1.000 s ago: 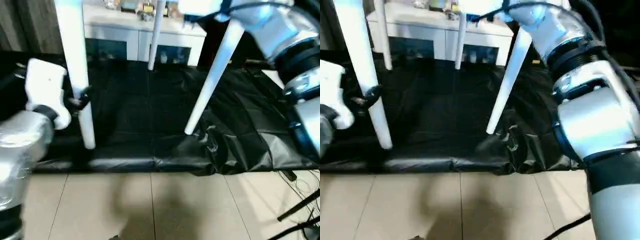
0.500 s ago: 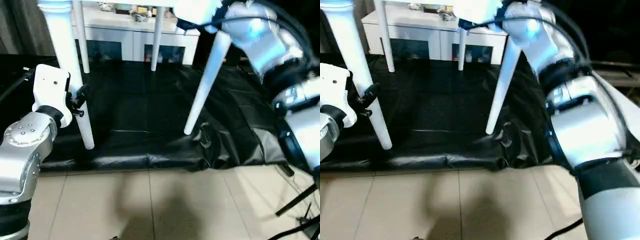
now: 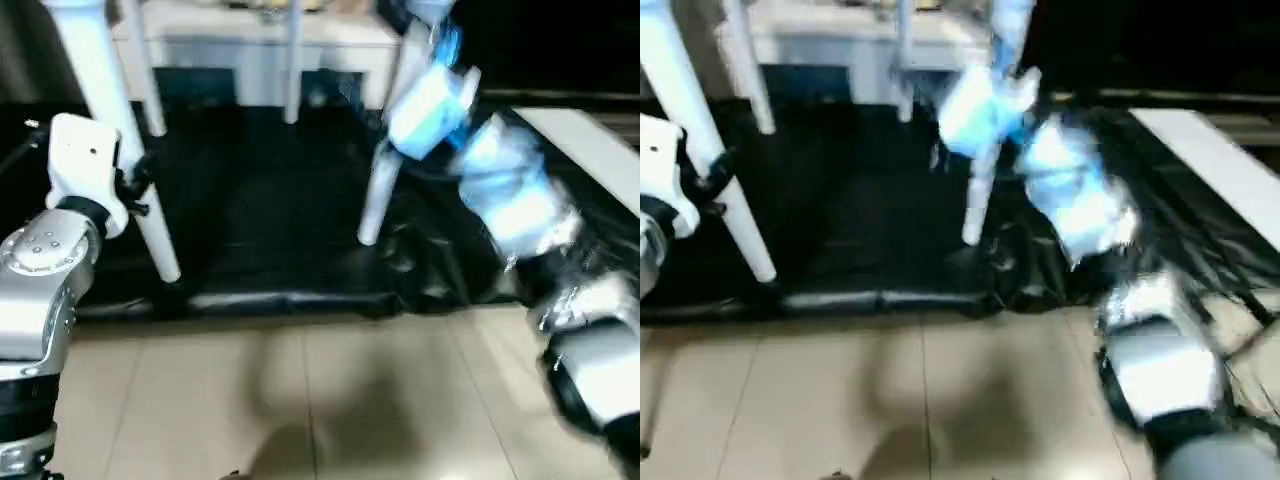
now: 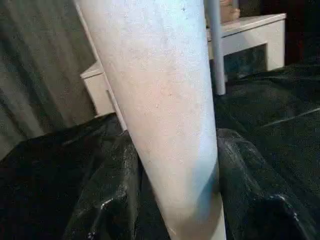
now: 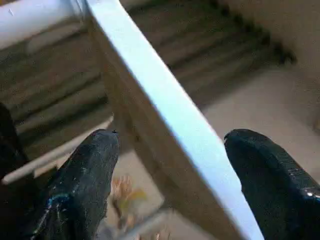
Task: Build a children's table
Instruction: Flip table
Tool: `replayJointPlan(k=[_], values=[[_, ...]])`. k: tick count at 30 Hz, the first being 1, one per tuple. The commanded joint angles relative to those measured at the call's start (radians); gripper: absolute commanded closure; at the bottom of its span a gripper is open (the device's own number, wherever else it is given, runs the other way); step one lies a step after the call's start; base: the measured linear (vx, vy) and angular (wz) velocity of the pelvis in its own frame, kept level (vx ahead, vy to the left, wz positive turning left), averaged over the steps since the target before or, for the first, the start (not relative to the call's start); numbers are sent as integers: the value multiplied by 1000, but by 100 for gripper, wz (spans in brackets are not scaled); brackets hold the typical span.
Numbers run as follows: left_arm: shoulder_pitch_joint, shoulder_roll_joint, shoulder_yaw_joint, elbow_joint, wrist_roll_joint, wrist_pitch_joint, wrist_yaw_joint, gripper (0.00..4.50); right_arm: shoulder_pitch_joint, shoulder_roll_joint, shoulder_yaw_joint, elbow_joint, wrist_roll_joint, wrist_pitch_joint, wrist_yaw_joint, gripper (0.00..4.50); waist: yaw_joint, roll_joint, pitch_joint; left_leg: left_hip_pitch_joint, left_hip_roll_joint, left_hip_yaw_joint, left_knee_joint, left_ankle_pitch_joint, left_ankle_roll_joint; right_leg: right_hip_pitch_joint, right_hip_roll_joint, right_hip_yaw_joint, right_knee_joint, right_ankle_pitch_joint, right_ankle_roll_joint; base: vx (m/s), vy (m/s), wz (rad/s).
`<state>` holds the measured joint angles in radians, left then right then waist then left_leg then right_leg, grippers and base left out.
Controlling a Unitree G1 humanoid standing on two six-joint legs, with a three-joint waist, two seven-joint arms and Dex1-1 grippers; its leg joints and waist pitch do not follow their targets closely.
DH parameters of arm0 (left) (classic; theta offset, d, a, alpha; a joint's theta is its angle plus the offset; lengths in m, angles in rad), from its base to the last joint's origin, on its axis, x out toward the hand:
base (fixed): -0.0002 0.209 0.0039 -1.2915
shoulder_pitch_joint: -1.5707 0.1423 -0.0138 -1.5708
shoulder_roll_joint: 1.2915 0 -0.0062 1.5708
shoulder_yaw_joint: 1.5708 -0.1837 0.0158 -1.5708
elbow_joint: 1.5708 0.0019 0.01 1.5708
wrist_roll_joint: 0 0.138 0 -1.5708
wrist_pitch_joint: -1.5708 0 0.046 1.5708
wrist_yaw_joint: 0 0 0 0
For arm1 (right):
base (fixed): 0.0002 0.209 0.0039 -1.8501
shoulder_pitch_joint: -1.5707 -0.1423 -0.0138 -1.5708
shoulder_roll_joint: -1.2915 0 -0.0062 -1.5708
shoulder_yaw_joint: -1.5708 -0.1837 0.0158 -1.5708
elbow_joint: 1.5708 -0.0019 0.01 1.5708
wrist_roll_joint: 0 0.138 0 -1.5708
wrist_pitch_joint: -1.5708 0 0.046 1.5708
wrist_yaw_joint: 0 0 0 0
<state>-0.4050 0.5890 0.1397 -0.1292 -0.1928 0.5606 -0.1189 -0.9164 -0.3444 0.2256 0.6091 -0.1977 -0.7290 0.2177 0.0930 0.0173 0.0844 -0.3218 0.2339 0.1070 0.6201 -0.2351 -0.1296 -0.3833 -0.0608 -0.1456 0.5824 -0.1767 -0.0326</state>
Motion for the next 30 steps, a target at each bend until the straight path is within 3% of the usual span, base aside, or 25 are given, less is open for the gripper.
replayJointPlan(k=[1, 2, 3, 4, 5, 6, 7, 8, 9, 10, 11, 13, 14, 16, 18, 19, 20, 24, 30], values=[[-9, 38, -69, 26, 98, -17, -10, 260, 40, -1, -33, -40, 37, 37, -8, 77, 12, 69, -55, -69, 66, -8, -198, -788, 71, 101, -29, 31, 106, -302, -30, -78, -50, -5], [-11, 43, -73, 41, 109, -30, -13, 260, 80, 3, -42, -64, 45, 52, -20, 77, 3, 21, -61, 12, 32, 15, -142, -716, 75, 25, -53, 101, 60, -250, -41, 37, -79, -3], [-13, 49, -77, 50, 118, -43, -15, 260, 113, 8, -55, -82, 53, 77, -33, 77, 6, -8, -72, 20, -14, 17, -100, -595, 32, 14, -76, 111, -19, -452, -31, 37, -79, -3], [-13, 50, -77, 52, 120, -46, -16, 260, 119, 9, -58, -86, 54, 82, -36, 77, 6, 10, -62, -10, -35, 26, -87, -490, -3, 19, -96, 113, -43, -616, -9, 22, -55, -13], [-15, 51, -74, 57, 121, -53, -17, 260, 162, 13, -73, -109, 63, 118, -51, 77, 19, -14, -75, -15, -48, 35, -57, -324, -11, 5, -90, 111, -71, -779, 63, -27, -56, -1], [-14, 55, -72, 60, 123, -55, -19, 260, 195, 17, -83, -134, 69, 147, -54, 77, 27, -11, -87, -28, -51, 35, -60, -205, -8, 13, -82, 119, -64, -717, 71, -27, -56, -1], [-14, 55, -72, 60, 123, -55, -19, 260, 195, 17, -83, -134, 69, 147, -54, 77, 30, -9, -92, -32, -45, 35, -69, -160, -12, 15, -74, 119, -56, -629, 55, 10, -64, 7], [-4, 67, -70, 59, 129, -53, -22, 260, 245, 21, -95, -177, 77, 179, -58, 77, 23, 5, -89, -44, -36, 37, -75, -117, -27, 14, -51, 105, -36, -427, -3, 0, 0, 0], [2, 74, -69, 59, 134, -56, -24, 260, 266, 22, -99, -203, 81, 195, -57, 77, 21, 8, -89, -45, -33, 37, -78, -130, -29, 15, -50, 104, -34, -399, -20, 0, 0, 0], [2, 74, -69, 59, 134, -56, -24, 260, 266, 22, -99, -203, 81, 195, -57, 77, 15, 16, -83, -45, -29, 35, -81, -199, -42, 12, -43, 103, -31, -397, -45, 0, 0, 0], [25, 86, -53, 30, 134, -48, -26, 260, 308, 26, -116, -244, 90, 237, -69, 77, 10, 15, -83, -49, -29, 31, -86, -250, -50, 19, -42, 101, -31, -408, -51, 0, 0, 0], [34, 90, -46, 19, 132, -47, -28, 260, 323, 28, -123, -261, 97, 259, -73, 77, 6, 14, -83, -43, -25, 28, -90, -280, -48, 17, -42, 101, -31, -397, -59, 0, 0, 0], [47, 96, -38, 6, 130, -47, -31, 260, 338, 33, -140, -271, 110, 301, -84, 77, -1, 18, -84, -39, -21, 26, -94, -294, -44, 19, -42, 102, -31, -351, -81, 0, 0, 0], [68, 100, -22, -12, 120, -48, -34, 260, 344, 38, -163, -256, 141, 363, -87, 77, -6, 13, -84, -40, -21, 24, -95, -294, -43, 22, -41, 103, -26, -319, -97, 0, 0, 0], [81, 100, -13, -17, 121, -44, -26, 260, 333, 42, -180, -231, 157, 408, -88, 77, -12, 18, -88, -42, -19, 24, -96, -257, -42, 30, -43, 105, -20, -224, -129, 0, 0, 0], [90, 102, -7, -15, 117, -42, -25, 260, 323, 48, -197, -217, 175, 452, -90, 77, -13, 13, -88, -41, -18, 26, -97, -252, -41, 29, -43, 105, -21, -209, -133, 0, 0, 0], [95, 105, -4, -14, 118, -40, -24, 260, 315, 52, -207, -205, 188, 475, -89, 77, -13, 18, -88, -40, -19, 26, -96, -247, -41, 30, -43, 106, -18, -187, -142, 0, 0, 0], [123, 139, 38, -6, 122, -44, -29, 260, 267, 54, -239, -114, 256, 581, -23, 77, -16, 6, -88, -40, -23, 31, -96, -241, -40, 34, -43, 109, -17, -187, -149, 0, 0, 0], [140, 161, 108, 44, 85, -91, -68, 260, 196, 56, -219, 64, 304, 626, 192, 77, -28, 7, -85, -40, -23, 33, -94, -254, -27, 35, -49, 110, -28, -255, -163, 0, 0, 0]])
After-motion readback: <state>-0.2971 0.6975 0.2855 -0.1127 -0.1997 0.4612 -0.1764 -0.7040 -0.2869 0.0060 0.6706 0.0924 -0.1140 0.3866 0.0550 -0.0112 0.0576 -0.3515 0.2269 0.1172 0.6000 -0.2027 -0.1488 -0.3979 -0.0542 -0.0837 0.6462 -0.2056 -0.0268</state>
